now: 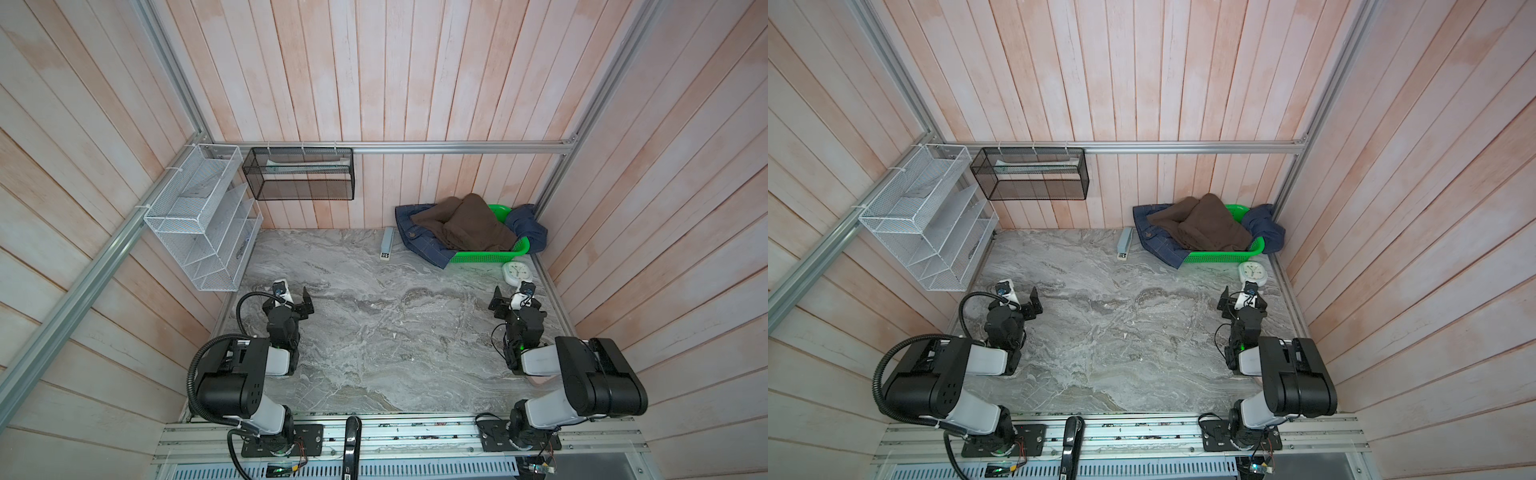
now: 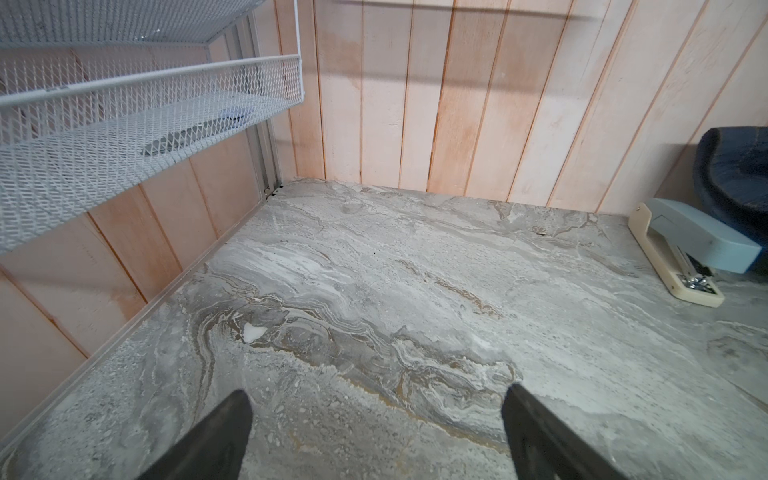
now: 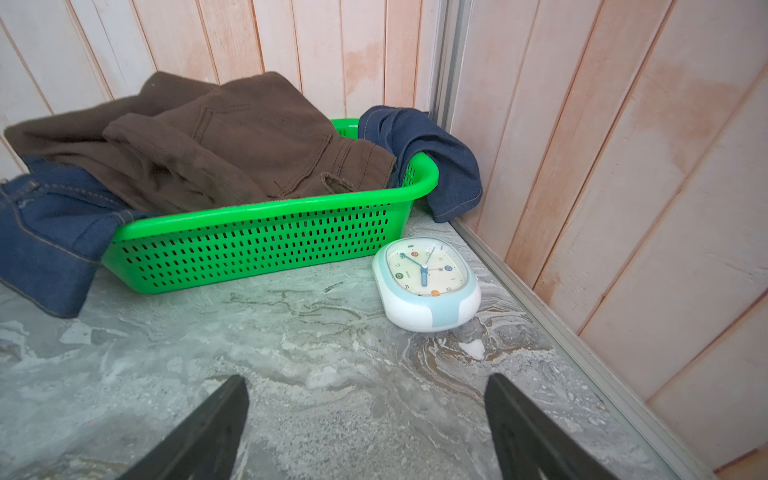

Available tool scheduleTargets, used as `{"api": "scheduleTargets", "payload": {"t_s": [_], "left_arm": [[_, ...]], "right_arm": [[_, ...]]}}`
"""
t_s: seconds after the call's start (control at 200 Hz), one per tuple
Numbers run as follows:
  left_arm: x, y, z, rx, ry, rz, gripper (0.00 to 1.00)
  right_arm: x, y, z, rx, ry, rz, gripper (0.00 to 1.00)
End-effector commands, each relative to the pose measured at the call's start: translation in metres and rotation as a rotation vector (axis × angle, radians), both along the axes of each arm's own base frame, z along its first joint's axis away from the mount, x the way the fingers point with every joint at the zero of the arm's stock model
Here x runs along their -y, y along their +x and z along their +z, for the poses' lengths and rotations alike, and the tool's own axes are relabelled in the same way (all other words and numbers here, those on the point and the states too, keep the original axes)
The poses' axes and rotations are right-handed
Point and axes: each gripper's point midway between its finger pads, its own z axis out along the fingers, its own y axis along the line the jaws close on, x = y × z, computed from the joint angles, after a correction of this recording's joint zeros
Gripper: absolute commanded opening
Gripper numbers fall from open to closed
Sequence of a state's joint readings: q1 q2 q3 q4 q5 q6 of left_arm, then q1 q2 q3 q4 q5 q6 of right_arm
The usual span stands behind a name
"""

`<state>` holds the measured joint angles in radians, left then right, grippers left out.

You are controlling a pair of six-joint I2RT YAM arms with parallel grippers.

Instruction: Fold and stack the trousers

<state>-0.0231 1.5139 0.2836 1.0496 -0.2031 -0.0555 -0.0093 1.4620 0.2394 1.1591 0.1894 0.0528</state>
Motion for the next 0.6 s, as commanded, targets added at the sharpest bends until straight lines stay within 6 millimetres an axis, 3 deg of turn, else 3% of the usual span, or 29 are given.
{"api": "scheduleTargets", "payload": {"t_s": [0.0,0.065,0.19,0.305,0.395,0.415,0.595], "left_arm": [[-0.002,0.011,0.044,-0.009,0.044,0.089,0.93],[-0.002,0.018,0.076,-0.042,0.007,0.129,0.92],[0.004,0.022,0.145,0.011,-0.128,0.129,0.91],[0.028,0.02,0.176,-0.026,-0.218,0.038,0.88],[0.058,0.016,0.179,-0.078,-0.248,-0.078,0.88],[0.065,0.015,0.177,-0.095,-0.249,-0.1,0.88],[0.119,-0.001,0.137,-0.233,-0.246,-0.235,0.88]], "right_arm": [[0.007,0.015,0.042,-0.006,0.027,-0.06,0.9],[0.014,0.022,0.073,-0.03,0.079,-0.11,0.9],[0.004,0.026,0.131,0.017,0.231,-0.07,0.88],[-0.015,0.034,0.15,-0.055,0.387,-0.017,0.85],[-0.041,0.049,0.153,-0.169,0.426,0.057,0.85],[-0.047,0.05,0.145,-0.222,0.426,0.066,0.85],[-0.088,0.083,0.121,-0.417,0.407,0.148,0.84]]}}
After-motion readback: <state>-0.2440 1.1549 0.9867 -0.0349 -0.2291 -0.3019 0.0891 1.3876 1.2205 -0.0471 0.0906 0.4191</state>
